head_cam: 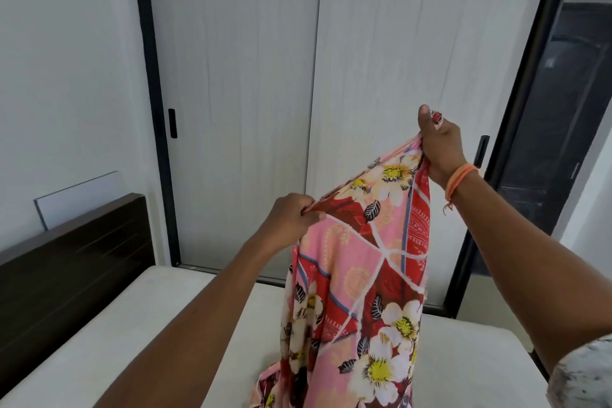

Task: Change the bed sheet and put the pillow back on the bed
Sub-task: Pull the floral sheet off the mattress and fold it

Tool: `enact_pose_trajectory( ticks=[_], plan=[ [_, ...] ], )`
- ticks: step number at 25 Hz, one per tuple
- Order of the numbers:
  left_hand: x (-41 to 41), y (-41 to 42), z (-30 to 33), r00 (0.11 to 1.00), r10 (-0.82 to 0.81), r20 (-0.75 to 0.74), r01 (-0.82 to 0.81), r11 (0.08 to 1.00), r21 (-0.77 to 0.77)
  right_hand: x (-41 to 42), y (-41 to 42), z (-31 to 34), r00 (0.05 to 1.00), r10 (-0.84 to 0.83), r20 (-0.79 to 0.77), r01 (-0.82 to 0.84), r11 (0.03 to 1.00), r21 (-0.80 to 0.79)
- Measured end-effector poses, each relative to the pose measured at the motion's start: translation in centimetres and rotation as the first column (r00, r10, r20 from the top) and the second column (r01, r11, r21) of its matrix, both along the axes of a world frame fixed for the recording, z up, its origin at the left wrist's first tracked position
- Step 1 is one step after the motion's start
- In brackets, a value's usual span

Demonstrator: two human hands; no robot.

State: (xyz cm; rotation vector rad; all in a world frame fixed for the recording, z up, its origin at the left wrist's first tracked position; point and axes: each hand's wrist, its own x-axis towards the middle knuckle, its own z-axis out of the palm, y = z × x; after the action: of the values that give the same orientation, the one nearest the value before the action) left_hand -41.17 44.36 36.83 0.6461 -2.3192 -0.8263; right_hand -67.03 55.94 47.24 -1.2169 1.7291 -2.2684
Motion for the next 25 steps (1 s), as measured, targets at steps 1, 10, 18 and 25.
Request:
enact_pose_trajectory(
  ticks=[1, 10, 18, 25],
  plan=[
    [-0.1, 0.0, -0.7, 0.998, 0.056, -0.006, -0.056, 0.998, -0.015, 0.0, -0.3, -0.1, 1.000, -0.002, 0.012, 0.002, 1.000, -0.013],
    [-0.7, -0.7, -1.2, 0.891, 0.388, -0.236, -0.240, 0.843, 0.481, -0.2, -0.9, -1.4, 0.956, -0.240, -0.171, 0.260, 0.959, 0.109],
    [2.6, -1.6, 4.9, 0.991, -0.026, 0.131, 0.014, 0.996, 0.092, -1.9, 0.9, -4.2, 0.689, -0.470, -0.552, 0.691, 0.654, 0.308],
    [-1.7, 2.3, 3.3, 0.984, -0.137, -0.117, 0.150, 0.983, 0.107, 9.3, -1.0, -7.6, 0.823, 0.052, -0.565, 0.102, 0.966, 0.237]
  ],
)
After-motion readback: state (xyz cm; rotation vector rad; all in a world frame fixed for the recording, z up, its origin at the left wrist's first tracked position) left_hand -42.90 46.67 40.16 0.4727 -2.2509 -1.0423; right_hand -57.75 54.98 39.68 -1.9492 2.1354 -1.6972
